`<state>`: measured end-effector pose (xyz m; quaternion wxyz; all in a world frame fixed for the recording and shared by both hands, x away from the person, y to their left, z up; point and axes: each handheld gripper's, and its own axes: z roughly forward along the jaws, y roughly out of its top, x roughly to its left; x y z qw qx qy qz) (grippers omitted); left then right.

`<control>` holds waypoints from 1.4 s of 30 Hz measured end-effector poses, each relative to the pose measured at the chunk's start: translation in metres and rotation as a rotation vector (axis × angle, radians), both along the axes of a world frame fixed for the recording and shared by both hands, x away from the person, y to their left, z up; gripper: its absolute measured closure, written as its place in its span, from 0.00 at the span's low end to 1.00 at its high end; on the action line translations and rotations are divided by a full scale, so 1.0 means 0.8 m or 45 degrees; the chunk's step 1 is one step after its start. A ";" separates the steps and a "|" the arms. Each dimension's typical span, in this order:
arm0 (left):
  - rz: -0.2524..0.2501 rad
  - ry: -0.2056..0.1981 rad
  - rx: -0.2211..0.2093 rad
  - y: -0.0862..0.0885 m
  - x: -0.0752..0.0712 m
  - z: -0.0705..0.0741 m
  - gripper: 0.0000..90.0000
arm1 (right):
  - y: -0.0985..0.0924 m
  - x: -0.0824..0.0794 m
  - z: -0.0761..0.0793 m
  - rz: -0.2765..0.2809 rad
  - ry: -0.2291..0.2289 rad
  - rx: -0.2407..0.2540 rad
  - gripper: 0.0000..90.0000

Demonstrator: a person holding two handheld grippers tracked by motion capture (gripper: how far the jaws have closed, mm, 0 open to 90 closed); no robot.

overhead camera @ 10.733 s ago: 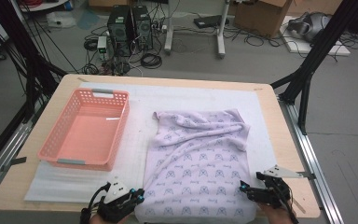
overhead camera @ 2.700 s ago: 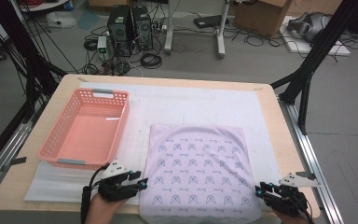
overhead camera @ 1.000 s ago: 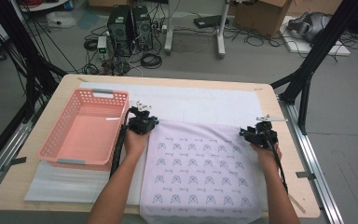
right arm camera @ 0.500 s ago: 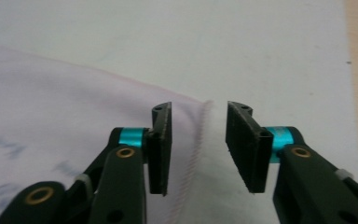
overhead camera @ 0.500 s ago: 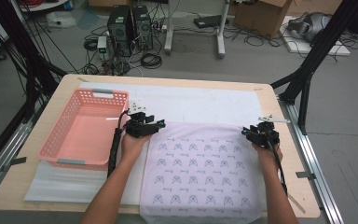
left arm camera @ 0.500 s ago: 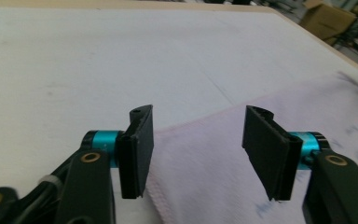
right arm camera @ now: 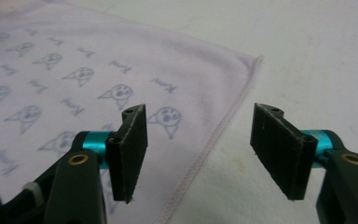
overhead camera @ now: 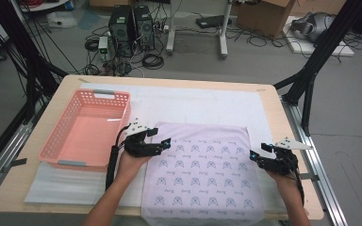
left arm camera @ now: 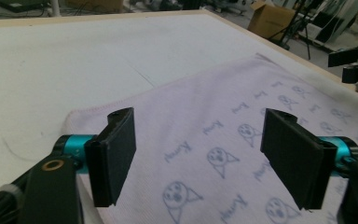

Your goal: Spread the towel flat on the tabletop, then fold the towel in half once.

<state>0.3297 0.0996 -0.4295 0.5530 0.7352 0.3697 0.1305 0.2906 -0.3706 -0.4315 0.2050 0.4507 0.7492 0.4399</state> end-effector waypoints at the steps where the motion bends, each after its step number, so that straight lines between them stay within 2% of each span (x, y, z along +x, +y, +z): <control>1: 0.005 -0.008 -0.006 0.002 -0.006 -0.001 0.23 | -0.001 -0.004 0.000 -0.001 -0.002 0.014 0.34; 2: 0.005 -0.013 -0.024 0.004 -0.011 -0.002 0.23 | 0.000 -0.008 0.000 -0.005 0.003 0.025 0.29; 4: -0.040 -0.040 -0.031 0.010 -0.024 -0.003 0.23 | 0.002 -0.014 0.000 -0.017 0.026 0.042 0.21; 8: -0.041 -0.030 -0.065 0.018 -0.038 -0.005 0.24 | 0.012 -0.029 0.003 0.008 0.012 -0.021 0.20; 10: -0.042 -0.032 -0.065 0.020 -0.042 -0.005 0.25 | 0.015 -0.035 0.004 0.021 -0.012 -0.025 0.20; 13: -0.030 -0.039 -0.063 0.021 -0.046 -0.004 0.26 | 0.016 -0.045 0.003 -0.002 -0.040 -0.025 0.20; 16: -0.034 -0.046 -0.063 0.022 -0.051 -0.003 0.26 | 0.014 -0.048 0.005 -0.013 -0.040 -0.011 0.20; 20: -0.026 -0.052 -0.064 0.022 -0.050 -0.003 0.27 | 0.008 -0.051 0.009 -0.033 -0.063 0.013 0.20; 24: -0.010 -0.047 -0.046 0.023 -0.048 -0.005 0.27 | 0.006 -0.050 0.007 -0.040 -0.060 0.006 0.20; 30: -0.008 -0.043 -0.057 0.020 -0.046 -0.005 0.27 | 0.007 -0.053 0.007 -0.046 -0.064 0.003 0.20; 38: 0.004 -0.007 -0.064 0.026 -0.040 -0.008 0.28 | 0.015 -0.043 0.001 -0.040 -0.008 0.003 0.20; 42: 0.028 0.003 -0.056 0.027 -0.036 -0.011 0.28 | 0.020 -0.039 -0.003 -0.028 0.020 -0.023 0.20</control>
